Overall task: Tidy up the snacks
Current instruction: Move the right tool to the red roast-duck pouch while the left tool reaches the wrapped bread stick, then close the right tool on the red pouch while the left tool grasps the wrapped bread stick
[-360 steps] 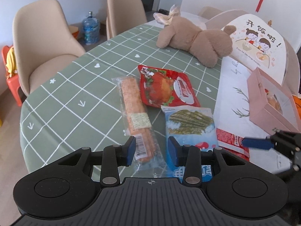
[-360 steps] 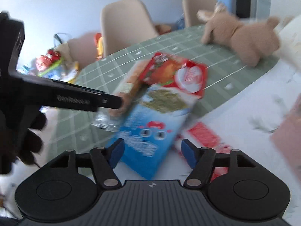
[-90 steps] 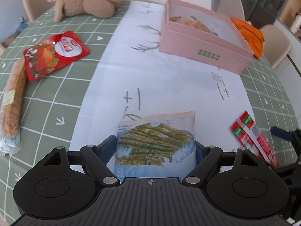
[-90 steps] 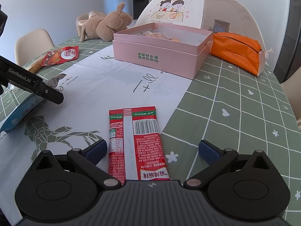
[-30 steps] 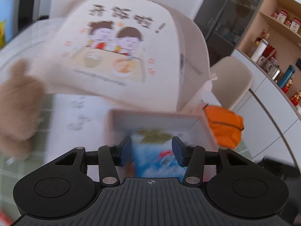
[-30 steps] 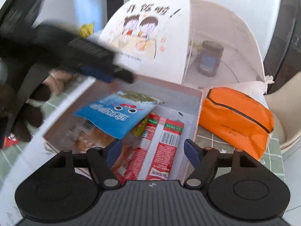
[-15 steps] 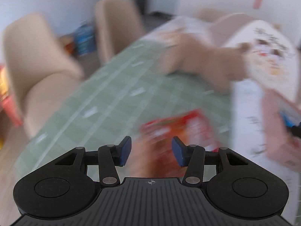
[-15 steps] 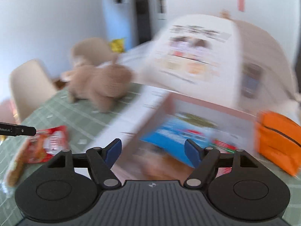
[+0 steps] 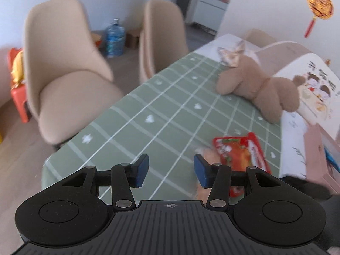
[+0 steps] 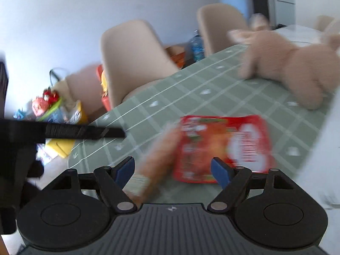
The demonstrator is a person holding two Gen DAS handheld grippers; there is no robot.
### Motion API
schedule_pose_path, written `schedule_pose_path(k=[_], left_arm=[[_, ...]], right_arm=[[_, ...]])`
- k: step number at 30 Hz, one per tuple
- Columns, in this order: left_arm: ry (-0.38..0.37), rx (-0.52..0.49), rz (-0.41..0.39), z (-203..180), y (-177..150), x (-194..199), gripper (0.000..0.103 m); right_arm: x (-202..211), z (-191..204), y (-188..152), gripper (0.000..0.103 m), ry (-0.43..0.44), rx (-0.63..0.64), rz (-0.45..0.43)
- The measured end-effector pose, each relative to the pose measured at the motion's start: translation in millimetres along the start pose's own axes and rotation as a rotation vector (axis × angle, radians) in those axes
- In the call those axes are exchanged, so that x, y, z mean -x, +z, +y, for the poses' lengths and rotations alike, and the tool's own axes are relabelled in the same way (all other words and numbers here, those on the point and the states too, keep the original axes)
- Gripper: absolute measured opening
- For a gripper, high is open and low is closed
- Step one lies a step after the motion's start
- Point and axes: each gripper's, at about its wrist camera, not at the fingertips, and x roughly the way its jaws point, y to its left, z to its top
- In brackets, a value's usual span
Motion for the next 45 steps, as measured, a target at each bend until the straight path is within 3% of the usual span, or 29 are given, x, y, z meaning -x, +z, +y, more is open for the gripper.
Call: schedule_pose_path(k=[2, 3, 4, 9, 10, 14, 16, 18, 21, 24, 28, 32, 33, 36, 39, 41, 43, 45], left_arm=[[-0.023, -0.040, 0.029, -8.3, 3.2, -4.5, 0.052], [-0.032, -0.063, 0.046, -13.4, 3.8, -7.0, 0.052], [-0.038, -0.083, 0.065, -19.2, 3.1, -10.0, 0.052], [-0.040, -0.140, 0.146, -51.1, -9.8, -36.5, 0.053], [-0.022, -0.133, 0.162, -53.8, -14.1, -37.9, 0.062], [-0.032, -0.053, 0.169, -57.5, -30.7, -30.9, 0.063], [0.001, -0.072, 0.146, -63.5, -39.4, -26.9, 0.063], [0.040, -0.100, 0.130, -65.0, -43.9, -22.4, 0.063], [0.088, -0.083, 0.142, -58.7, -45.8, -17.4, 0.058], [0.073, -0.011, 0.146, -48.9, -53.1, -3.9, 0.058], [0.130, -0.027, 0.143, -47.2, -63.5, 9.9, 0.058], [0.162, -0.052, 0.147, -47.9, -67.6, 17.4, 0.058], [0.173, -0.061, 0.145, -48.3, -68.6, 19.5, 0.058], [0.178, -0.060, 0.148, -46.7, -69.6, 24.1, 0.057], [0.173, -0.059, 0.151, -46.5, -70.5, 28.6, 0.057], [0.159, -0.059, 0.159, -47.6, -70.8, 29.0, 0.057], [0.135, -0.040, 0.171, -47.7, -72.0, 31.1, 0.057], [0.098, -0.013, 0.188, -47.9, -74.0, 32.6, 0.057]], right_arm=[[-15.7, 16.4, -1.7, 0.073, -0.021, 0.061, 0.034], [-20.4, 21.9, -3.4, 0.055, -0.038, 0.091, 0.051], [-21.8, 23.7, -6.7, 0.050, -0.036, 0.114, 0.067], [2.9, -4.7, -29.4, 0.033, 0.013, 0.053, 0.116], [10.4, -11.4, -36.3, 0.033, 0.006, 0.047, 0.109], [38.4, -36.2, -56.7, 0.034, 0.009, 0.010, 0.125], [48.7, -51.5, -60.6, 0.044, 0.018, -0.035, 0.124], [61.8, -67.9, -57.5, 0.061, -0.005, -0.087, 0.083], [69.5, -87.8, -42.1, 0.071, -0.071, -0.173, 0.003], [59.3, -108.0, -20.4, 0.073, -0.113, -0.277, -0.019], [23.1, -107.2, 6.6, 0.074, -0.182, -0.336, 0.037], [-14.8, -95.8, 14.5, 0.082, -0.148, -0.388, 0.087], [-18.1, -89.4, 17.4, 0.089, -0.176, -0.384, 0.046], [-42.1, -79.7, 32.8, 0.095, -0.244, -0.347, 0.018], [-63.9, -79.3, 47.7, 0.099, -0.290, -0.291, 0.035], [-72.2, -75.8, 53.0, 0.099, -0.312, -0.187, 0.075], [-71.0, -70.9, 51.2, 0.090, -0.330, -0.054, 0.114], [-54.1, -69.6, 39.8, 0.075, -0.266, 0.039, 0.113]])
